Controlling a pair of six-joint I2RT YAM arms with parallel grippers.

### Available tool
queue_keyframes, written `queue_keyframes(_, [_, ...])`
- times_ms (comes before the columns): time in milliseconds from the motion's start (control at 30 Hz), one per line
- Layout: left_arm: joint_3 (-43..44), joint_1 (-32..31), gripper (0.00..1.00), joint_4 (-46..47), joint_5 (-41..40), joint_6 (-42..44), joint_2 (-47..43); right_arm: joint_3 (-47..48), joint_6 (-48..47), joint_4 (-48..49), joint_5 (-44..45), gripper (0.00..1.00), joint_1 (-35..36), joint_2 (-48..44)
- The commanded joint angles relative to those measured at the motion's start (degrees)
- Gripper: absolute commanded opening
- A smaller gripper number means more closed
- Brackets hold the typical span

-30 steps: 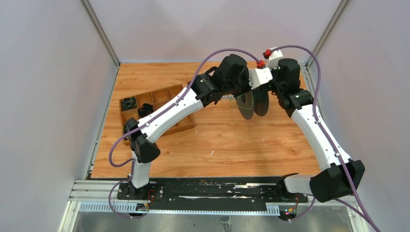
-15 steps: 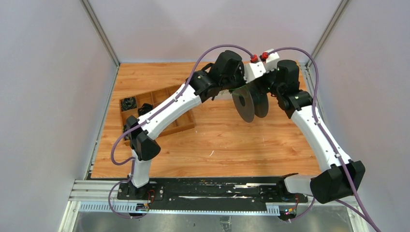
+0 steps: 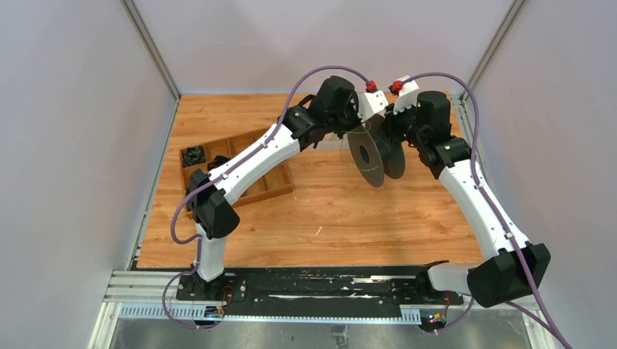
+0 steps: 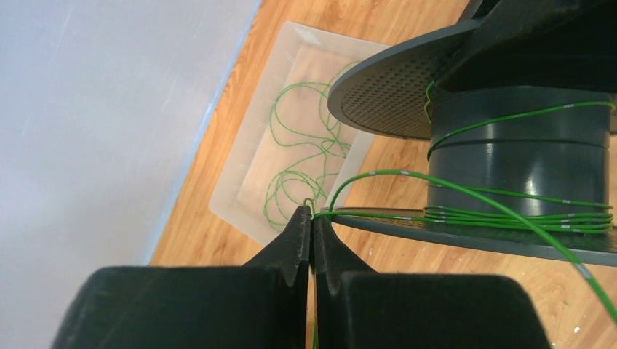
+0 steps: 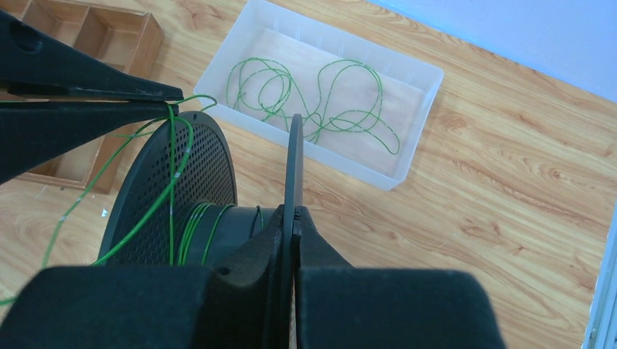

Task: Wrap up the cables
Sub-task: Wrap the cable around the cable reel.

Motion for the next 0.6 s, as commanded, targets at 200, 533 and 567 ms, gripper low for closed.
queue_keyframes(200, [-9.61, 5.21, 0.01, 5.88, 0.22, -3.46, -4.02, 0.16, -0.95, -0.70, -3.71, 0.01, -0.50, -3.34])
queue_keyframes(533, [-12.57, 7.98, 0.26, 5.43, 9.84, -8.14, -4.87, 0.41, -3.26, -1.52, -5.04, 0.01, -0.56, -3.39])
queue_keyframes(567, [-12.73, 8.53, 0.27, 5.41, 10.43, -8.44, -5.14, 0.40, -3.71, -1.66, -4.92, 0.01, -0.58, -3.51])
